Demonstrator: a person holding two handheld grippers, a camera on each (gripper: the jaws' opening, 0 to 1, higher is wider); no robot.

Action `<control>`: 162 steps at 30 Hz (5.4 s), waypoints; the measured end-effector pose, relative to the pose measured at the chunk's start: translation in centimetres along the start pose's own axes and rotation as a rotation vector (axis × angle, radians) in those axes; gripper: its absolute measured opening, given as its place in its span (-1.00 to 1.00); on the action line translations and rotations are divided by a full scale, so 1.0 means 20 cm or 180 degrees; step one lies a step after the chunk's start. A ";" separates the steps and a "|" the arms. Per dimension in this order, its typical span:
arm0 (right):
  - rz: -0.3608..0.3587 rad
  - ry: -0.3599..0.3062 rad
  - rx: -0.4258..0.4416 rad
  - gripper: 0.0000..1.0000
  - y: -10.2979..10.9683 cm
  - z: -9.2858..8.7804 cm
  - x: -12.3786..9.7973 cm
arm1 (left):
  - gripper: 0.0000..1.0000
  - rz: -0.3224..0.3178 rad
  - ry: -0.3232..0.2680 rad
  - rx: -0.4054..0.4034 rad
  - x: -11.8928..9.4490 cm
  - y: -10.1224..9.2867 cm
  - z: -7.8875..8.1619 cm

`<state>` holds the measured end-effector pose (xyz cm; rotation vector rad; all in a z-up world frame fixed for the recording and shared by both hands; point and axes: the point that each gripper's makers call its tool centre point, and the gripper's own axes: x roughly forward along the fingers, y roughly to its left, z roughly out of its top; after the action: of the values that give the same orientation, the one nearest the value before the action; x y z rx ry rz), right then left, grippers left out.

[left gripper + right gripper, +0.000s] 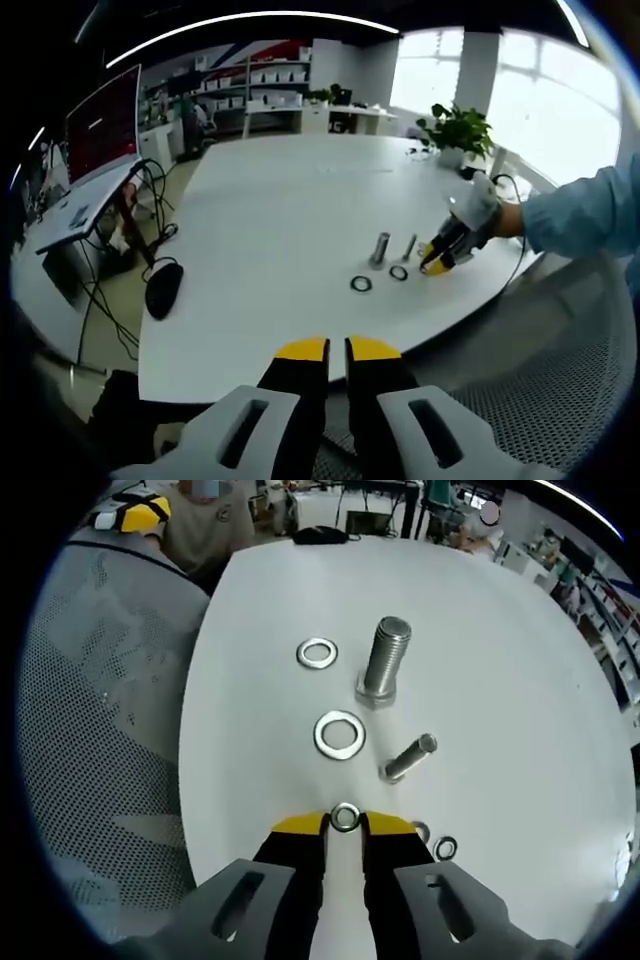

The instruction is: Place the washer onto the threaded stud by aligning its center hole with the stud, sliding it down to the base, and recovering from edge contact or off-axis alignment until the washer reaches the visible bottom stop.

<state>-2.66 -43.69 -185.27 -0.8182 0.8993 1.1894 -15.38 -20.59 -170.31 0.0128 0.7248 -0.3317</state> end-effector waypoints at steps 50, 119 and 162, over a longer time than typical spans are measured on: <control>0.0006 0.0009 -0.0113 -0.71 0.00 0.02 0.00 | -0.94 0.0030 -0.0102 -0.0064 -0.01 0.01 0.02; -0.0557 -0.0500 0.0114 -0.72 -0.15 0.27 -0.43 | -0.87 -0.0105 -0.0073 0.0117 -0.01 -0.04 0.01; -0.0375 -0.0296 0.0052 -0.72 -0.18 0.26 -0.26 | -0.97 -0.0097 -0.0153 -0.0025 0.00 -0.02 0.03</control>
<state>0.93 -41.80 -178.22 -0.7857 0.7735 1.1068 -15.04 -21.01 -169.75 -0.0136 0.6792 -0.3573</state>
